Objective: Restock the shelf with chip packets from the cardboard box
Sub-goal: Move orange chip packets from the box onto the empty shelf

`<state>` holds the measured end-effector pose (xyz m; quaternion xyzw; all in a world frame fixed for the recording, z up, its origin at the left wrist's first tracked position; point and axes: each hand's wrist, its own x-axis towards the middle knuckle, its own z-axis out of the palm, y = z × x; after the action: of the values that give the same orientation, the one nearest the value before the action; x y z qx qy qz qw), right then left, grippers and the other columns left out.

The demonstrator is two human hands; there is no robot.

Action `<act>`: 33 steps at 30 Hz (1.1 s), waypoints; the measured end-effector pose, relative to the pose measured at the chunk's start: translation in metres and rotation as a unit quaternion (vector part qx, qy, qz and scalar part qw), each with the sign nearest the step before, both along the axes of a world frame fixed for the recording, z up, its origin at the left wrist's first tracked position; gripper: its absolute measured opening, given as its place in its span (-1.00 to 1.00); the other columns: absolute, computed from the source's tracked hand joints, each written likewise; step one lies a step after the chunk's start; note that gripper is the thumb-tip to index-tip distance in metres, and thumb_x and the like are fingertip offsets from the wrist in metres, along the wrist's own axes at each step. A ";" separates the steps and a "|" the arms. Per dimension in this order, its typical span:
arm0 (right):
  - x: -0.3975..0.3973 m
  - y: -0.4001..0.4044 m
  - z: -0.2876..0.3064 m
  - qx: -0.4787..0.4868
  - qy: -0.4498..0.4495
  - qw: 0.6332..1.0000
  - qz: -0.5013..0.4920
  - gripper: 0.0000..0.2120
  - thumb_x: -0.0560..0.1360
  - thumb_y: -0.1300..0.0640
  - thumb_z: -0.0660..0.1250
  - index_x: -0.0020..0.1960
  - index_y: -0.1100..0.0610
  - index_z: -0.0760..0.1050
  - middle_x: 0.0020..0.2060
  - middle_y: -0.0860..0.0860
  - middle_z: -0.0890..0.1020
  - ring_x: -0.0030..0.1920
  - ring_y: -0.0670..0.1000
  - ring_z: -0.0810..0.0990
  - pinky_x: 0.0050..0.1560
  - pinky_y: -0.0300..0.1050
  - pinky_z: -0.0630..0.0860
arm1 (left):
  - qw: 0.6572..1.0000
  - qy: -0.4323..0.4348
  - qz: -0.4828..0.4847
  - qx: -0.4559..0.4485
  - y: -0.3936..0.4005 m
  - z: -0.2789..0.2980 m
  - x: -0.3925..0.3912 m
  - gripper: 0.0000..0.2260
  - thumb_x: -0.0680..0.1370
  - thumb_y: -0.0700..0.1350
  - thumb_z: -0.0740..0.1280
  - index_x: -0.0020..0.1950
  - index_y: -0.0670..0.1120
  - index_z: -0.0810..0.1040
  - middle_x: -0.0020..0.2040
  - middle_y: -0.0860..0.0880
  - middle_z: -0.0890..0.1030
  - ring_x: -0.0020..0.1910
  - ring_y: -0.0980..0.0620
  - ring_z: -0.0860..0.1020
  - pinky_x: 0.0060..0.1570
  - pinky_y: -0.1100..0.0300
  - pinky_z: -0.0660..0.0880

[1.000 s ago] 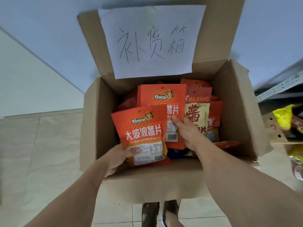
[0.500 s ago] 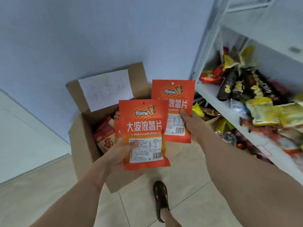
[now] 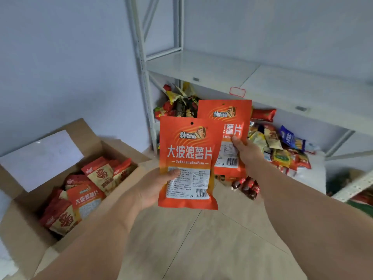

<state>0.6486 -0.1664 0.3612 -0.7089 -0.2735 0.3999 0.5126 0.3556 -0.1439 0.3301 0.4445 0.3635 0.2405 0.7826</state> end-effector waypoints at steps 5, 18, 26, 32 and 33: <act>0.118 -0.031 0.029 0.009 -0.006 0.998 -0.057 -0.65 0.52 -0.26 0.33 0.15 -0.05 0.53 -0.02 0.02 0.73 -0.06 0.15 0.74 0.09 0.25 0.62 | 0.997 -0.015 -0.061 0.035 0.004 0.027 0.122 -0.51 0.49 -0.12 0.47 0.42 -0.10 0.50 0.31 -0.17 0.62 0.30 -0.23 0.59 0.29 -0.22 0.49; 0.421 -0.020 0.089 0.043 -0.033 0.989 -0.138 -0.68 0.55 -0.25 0.30 0.15 -0.06 0.51 -0.04 -0.04 0.72 -0.08 0.10 0.74 0.05 0.17 0.65 | 0.992 -0.009 -0.113 0.064 0.055 0.075 0.443 -0.62 0.48 -0.07 0.40 0.30 -0.07 0.59 0.25 -0.15 0.67 0.20 -0.18 0.66 0.25 -0.20 0.51; 0.565 0.040 0.097 0.068 -0.031 0.982 -0.175 -0.69 0.55 -0.24 0.31 0.14 -0.05 0.53 -0.06 -0.04 0.73 -0.11 0.10 0.75 0.02 0.18 0.66 | 0.988 -0.007 -0.134 0.081 0.142 0.091 0.589 -0.57 0.48 -0.06 0.44 0.33 -0.13 0.57 0.24 -0.19 0.67 0.23 -0.23 0.63 0.34 -0.25 0.45; 0.651 0.091 0.098 0.079 -0.051 0.973 -0.210 -0.63 0.53 -0.30 0.28 0.19 -0.09 0.53 -0.02 -0.07 0.73 -0.08 0.10 0.74 0.01 0.15 0.67 | 0.977 -0.019 -0.188 0.098 0.209 0.106 0.691 -0.57 0.49 -0.07 0.41 0.35 -0.14 0.55 0.24 -0.18 0.66 0.22 -0.21 0.64 0.30 -0.22 0.49; 0.663 0.098 0.096 0.079 -0.049 0.973 -0.212 -0.63 0.53 -0.29 0.28 0.19 -0.08 0.53 -0.02 -0.06 0.73 -0.08 0.09 0.74 0.02 0.15 0.66 | 0.976 -0.018 -0.196 0.098 0.217 0.108 0.707 -0.59 0.50 -0.08 0.40 0.34 -0.13 0.56 0.24 -0.18 0.66 0.22 -0.21 0.64 0.28 -0.20 0.51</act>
<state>1.3119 -0.0682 0.4571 -0.7271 -0.1721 0.2239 0.6258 1.0622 0.0730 0.4377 0.5767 0.2299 0.1253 0.7739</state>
